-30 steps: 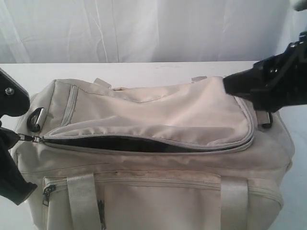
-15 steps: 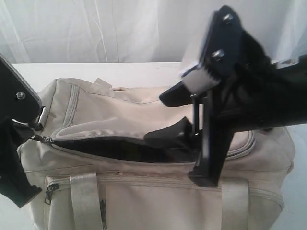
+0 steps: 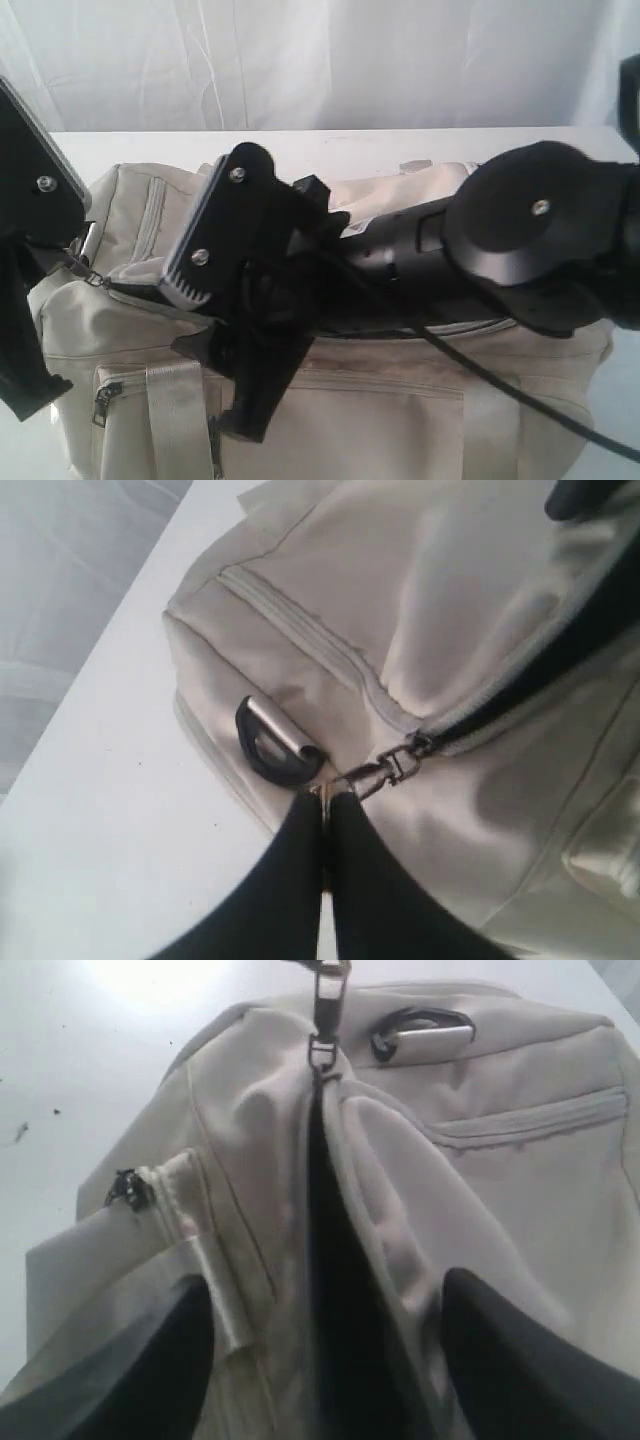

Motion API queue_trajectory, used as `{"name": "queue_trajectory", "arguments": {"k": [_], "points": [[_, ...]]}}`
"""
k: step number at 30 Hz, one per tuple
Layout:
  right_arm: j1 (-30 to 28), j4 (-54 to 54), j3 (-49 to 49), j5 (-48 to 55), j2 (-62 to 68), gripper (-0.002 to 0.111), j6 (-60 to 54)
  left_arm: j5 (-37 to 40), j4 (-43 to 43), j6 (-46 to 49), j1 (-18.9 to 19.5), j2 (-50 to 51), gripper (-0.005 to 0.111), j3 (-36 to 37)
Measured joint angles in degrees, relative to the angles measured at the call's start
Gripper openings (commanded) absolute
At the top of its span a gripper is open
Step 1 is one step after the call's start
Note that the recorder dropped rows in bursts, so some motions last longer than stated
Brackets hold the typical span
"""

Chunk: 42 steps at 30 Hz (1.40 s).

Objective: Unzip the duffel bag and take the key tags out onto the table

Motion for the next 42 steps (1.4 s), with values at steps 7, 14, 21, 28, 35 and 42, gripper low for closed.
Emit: {"name": "queue_trajectory", "arguments": {"k": [7,14,21,28,35,42], "points": [[5.41,0.82,-4.73,-9.24,5.41,0.061,-0.22,1.55,-1.62,2.52,0.00,-1.22,0.000,-1.06],[6.78,0.99,-8.00,-11.33,9.71,0.048,-0.22,1.36,-4.76,4.88,0.00,-3.60,0.000,-1.16],[6.90,0.99,-8.16,-11.98,10.87,0.005,0.16,0.77,-5.64,6.51,0.00,-5.23,0.000,-1.16],[7.00,0.99,-8.16,-10.34,9.74,0.000,0.16,-0.03,-2.16,7.93,0.23,-5.23,0.000,-1.16],[7.00,0.99,-8.16,-9.36,7.41,0.000,0.16,-12.29,-2.46,8.03,11.39,-1.81,0.000,-1.16],[6.24,1.39,-8.16,-13.62,7.75,0.000,0.77,-29.43,-4.51,8.25,25.04,6.33,0.000,-1.04]]}}
